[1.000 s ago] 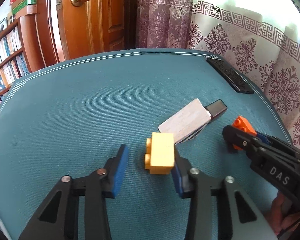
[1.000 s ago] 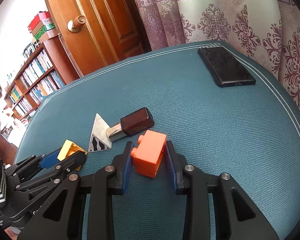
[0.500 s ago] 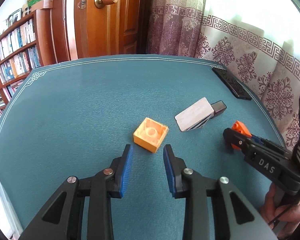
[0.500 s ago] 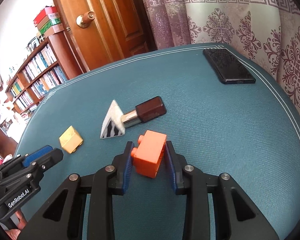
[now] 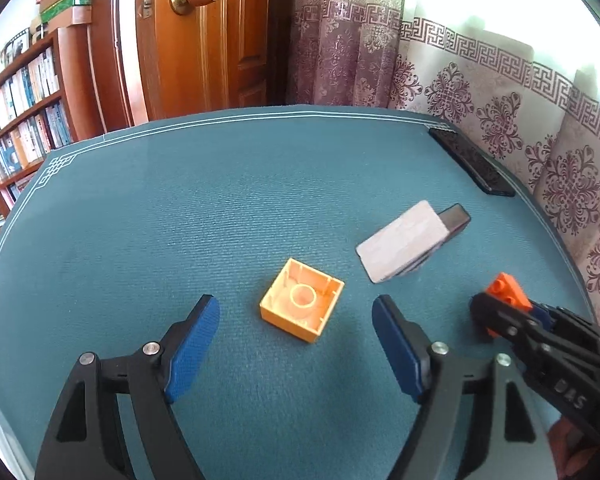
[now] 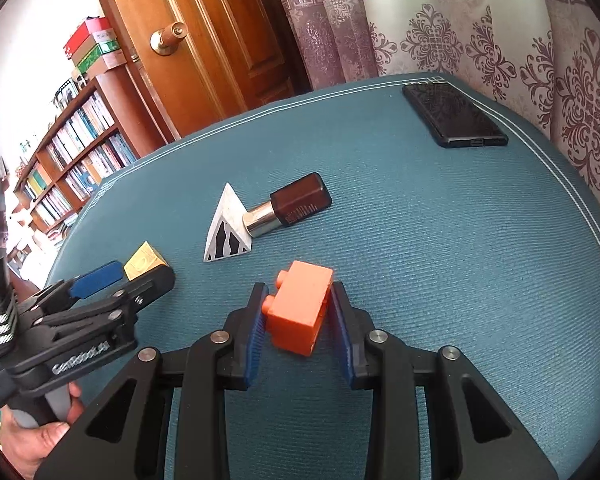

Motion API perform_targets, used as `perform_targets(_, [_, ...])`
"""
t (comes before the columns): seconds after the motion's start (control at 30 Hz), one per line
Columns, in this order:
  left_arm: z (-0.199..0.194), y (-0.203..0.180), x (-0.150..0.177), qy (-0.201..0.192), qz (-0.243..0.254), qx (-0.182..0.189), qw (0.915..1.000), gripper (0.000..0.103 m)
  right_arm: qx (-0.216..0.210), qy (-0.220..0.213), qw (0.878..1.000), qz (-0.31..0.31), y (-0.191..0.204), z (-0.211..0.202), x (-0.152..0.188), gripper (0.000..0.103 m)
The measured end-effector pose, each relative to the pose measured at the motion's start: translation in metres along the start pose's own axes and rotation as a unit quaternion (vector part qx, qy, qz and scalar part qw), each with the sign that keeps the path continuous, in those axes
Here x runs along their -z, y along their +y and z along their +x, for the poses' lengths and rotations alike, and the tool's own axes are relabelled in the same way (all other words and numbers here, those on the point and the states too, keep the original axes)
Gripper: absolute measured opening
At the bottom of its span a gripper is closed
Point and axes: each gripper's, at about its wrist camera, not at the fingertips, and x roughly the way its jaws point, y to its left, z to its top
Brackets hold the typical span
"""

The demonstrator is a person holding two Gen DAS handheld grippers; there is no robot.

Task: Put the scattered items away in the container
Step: 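Grasp the yellow block with the left tool while the right tool holds the orange block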

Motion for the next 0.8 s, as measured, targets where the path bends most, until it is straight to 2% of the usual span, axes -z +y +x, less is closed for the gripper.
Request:
perform_targets(0.03, [0.004,0.001,-0.001,0.004,-0.003,0.000,1.0000,0.075,0.000,0.000,1.000,0.000,0.000,0.000,0.000,0.034])
perform_targets(0.07, [0.008,0.002,-0.002,0.011,-0.006,0.000,0.9999,0.063,0.000,0.000,1.000,0.000,0.001,0.000,0.001,0.034])
perform_targets(0.17, [0.008,0.001,-0.004,0.008,0.001,-0.006,0.9999,0.041,-0.002,-0.001,1.000,0.001,0.001,0.000,0.002,0.033])
perform_targets(0.4, [-0.011,0.003,0.006,0.006,-0.005,0.011,0.9999,0.041,-0.008,-0.006,1.000,-0.008,0.011,-0.008,0.005,0.033])
perform_targets(0.8, [-0.063,0.021,0.030,-0.010,-0.014,0.000,0.9999,0.041,-0.026,-0.020,0.999,-0.039,0.044,-0.041,0.024,0.033])
